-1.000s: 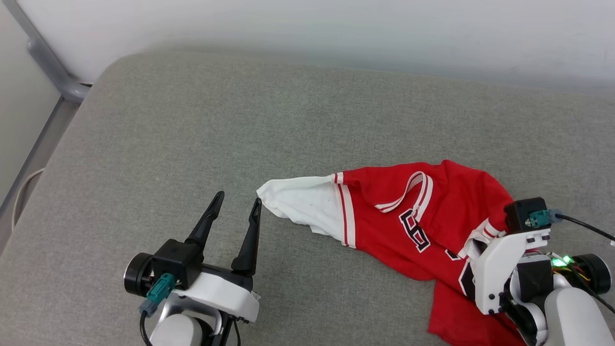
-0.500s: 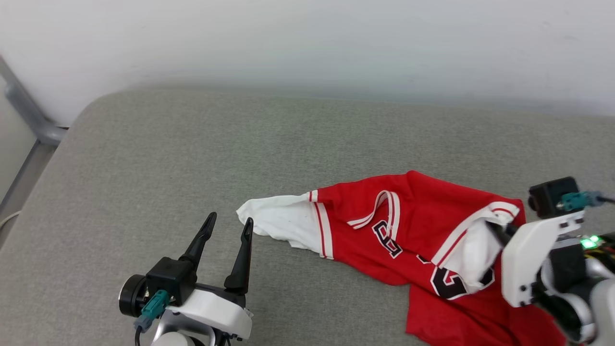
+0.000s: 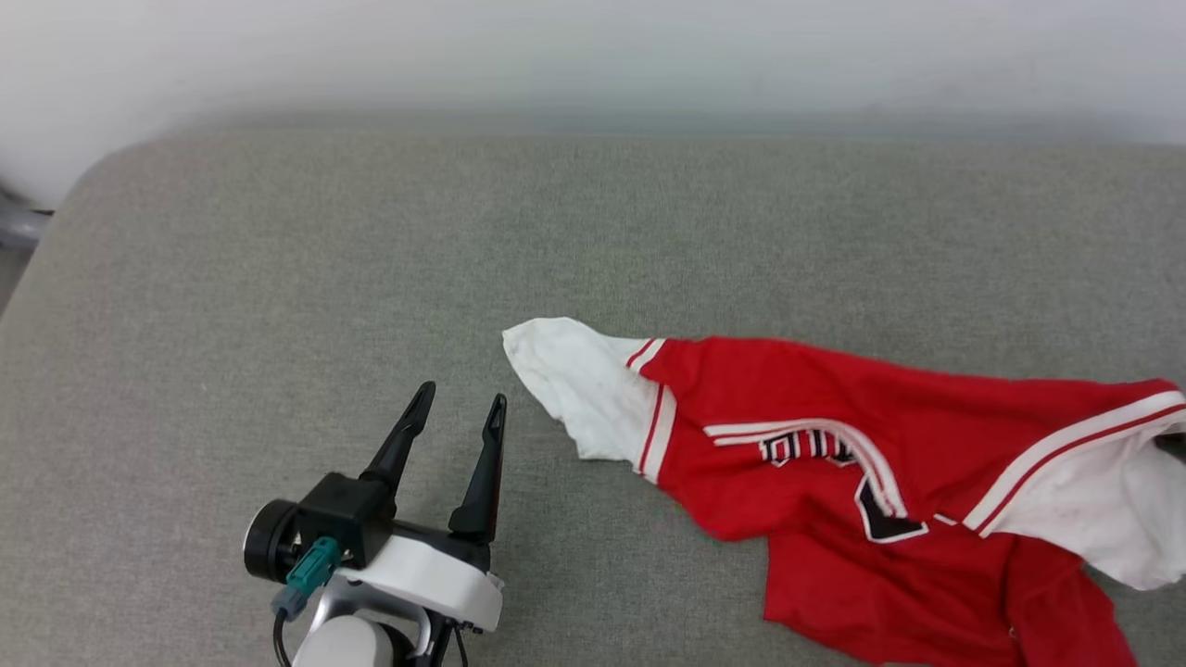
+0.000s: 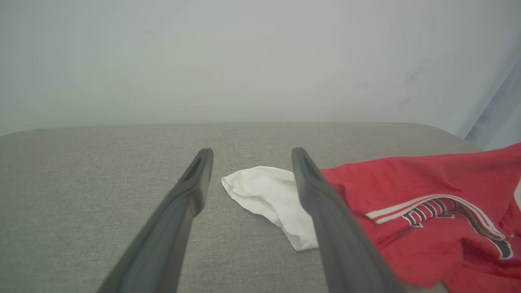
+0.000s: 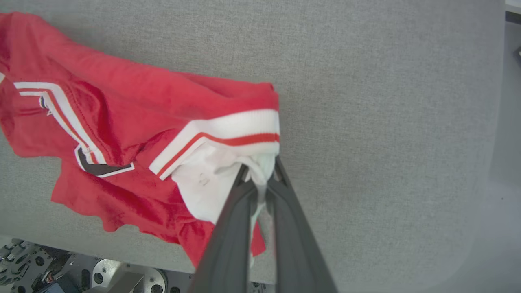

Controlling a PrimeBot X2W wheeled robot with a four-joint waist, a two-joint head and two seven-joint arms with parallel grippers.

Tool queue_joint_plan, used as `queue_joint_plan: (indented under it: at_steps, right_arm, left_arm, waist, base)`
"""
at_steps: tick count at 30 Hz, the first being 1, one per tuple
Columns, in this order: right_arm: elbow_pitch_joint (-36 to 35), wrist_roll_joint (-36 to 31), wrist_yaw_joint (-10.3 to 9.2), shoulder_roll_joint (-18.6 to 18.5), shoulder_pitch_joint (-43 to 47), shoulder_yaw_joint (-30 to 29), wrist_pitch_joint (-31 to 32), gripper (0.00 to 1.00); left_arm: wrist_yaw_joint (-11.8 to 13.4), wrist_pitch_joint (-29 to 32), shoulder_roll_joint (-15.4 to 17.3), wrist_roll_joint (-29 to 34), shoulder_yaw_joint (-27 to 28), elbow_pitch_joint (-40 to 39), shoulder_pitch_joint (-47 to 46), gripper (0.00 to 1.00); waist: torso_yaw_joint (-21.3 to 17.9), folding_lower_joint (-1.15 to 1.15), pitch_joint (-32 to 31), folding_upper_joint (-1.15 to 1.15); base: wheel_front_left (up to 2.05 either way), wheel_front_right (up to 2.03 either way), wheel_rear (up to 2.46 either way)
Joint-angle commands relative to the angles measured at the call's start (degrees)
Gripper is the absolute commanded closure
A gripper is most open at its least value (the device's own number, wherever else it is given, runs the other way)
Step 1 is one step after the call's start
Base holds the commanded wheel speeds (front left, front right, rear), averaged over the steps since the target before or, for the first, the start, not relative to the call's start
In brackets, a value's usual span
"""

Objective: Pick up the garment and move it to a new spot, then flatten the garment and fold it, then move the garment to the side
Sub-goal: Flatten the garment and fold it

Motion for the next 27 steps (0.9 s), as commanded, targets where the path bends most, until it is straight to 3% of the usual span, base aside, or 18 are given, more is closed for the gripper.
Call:
queue_joint_plan:
  at_steps: [1,9,10,11,17,27]
  right_arm:
    - [1.4,-0.4,-0.06,0.5,-1.7,-1.1,0.9,1.00]
    - [10.4,-6.8,-0.06,-0.8,-8.7,-6.0,0.3,1.00]
    - [11.2,-7.7,-0.05,-1.2,-9.6,-6.2,-0.8,0.67]
    - [12.3,-9.1,-0.06,-2.0,-10.4,-6.7,-2.1,0.00]
    - [19.1,-17.1,-0.06,-5.7,-13.7,-5.2,-11.3,0.00]
    - [25.4,-20.1,-0.06,-3.1,-17.1,-2.2,-27.8,0.00]
  left_arm:
    - [-0.2,-0.1,-0.2,0.4,-0.1,0.1,-1.1,0.00]
    - [-0.5,-0.1,-0.5,0.9,-0.9,0.8,-3.8,0.00]
    - [-0.6,-0.1,-0.5,0.8,-0.9,0.8,-4.1,0.00]
    - [-0.6,-0.1,-0.6,0.9,-0.9,0.8,-4.5,0.00]
    - [-0.7,-0.1,-0.8,0.7,-1.0,0.9,-5.5,0.00]
    - [-0.7,-0.1,-1.1,1.0,0.3,1.5,-4.5,0.00]
  waist:
    - [0.3,0.00,1.8,0.00]
    - [3.2,0.00,6.2,0.00]
    - [3.5,0.00,6.6,0.00]
    - [4.0,0.00,7.2,0.00]
    - [5.2,0.00,8.5,0.00]
    - [3.6,0.00,5.0,0.00]
  base:
    - [0.00,0.00,0.00]
    - [0.00,0.00,0.00]
    - [0.00,0.00,0.00]
    - [0.00,0.00,0.00]
    - [0.00,0.00,0.00]
    - [0.00,0.00,0.00]
